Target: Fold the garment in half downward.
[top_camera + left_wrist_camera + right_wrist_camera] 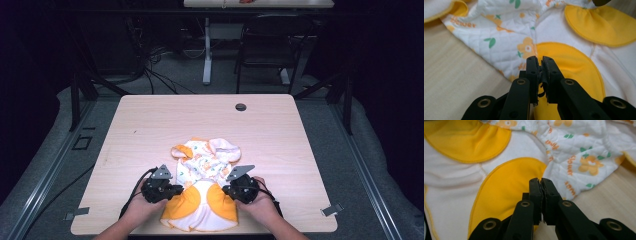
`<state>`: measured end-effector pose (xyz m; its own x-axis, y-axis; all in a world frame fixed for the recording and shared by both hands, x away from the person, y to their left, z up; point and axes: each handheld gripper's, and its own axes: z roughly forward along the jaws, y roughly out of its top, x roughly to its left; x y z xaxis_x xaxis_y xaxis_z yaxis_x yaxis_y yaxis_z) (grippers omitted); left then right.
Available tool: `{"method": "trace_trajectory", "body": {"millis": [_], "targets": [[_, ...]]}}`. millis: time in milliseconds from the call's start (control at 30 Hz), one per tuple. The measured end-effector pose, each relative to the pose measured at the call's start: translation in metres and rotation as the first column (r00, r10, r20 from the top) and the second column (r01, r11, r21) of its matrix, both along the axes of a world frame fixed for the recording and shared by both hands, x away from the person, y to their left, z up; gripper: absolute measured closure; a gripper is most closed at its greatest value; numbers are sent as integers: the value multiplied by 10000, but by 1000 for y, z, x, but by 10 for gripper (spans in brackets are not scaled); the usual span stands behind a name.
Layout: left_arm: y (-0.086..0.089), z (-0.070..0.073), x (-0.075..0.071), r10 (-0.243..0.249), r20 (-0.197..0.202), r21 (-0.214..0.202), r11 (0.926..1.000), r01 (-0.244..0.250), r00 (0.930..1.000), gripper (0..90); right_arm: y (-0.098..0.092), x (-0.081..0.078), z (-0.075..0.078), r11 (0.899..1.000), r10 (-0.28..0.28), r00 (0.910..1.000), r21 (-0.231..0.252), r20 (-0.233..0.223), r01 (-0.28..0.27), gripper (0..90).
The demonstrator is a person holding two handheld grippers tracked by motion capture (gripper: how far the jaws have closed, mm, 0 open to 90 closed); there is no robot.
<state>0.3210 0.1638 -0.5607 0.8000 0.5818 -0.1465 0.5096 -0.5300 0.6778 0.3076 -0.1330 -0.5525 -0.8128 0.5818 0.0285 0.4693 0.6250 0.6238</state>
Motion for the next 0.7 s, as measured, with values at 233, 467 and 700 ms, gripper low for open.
{"method": "trace_trajectory", "body": {"millis": [233,467,700], "targets": [[-9,11,33,295,416,205,9993,-303,9987,841,0,37,12,9989,-426,9990,215,121,424,883],[-16,19,72,592,463,206,9980,-602,9972,862,2,69,17,9978,-651,9978,110,144,650,897],[-21,26,107,1067,407,308,9937,-1080,9935,889,9,108,21,9941,-1082,9941,-50,102,1083,898]]}}
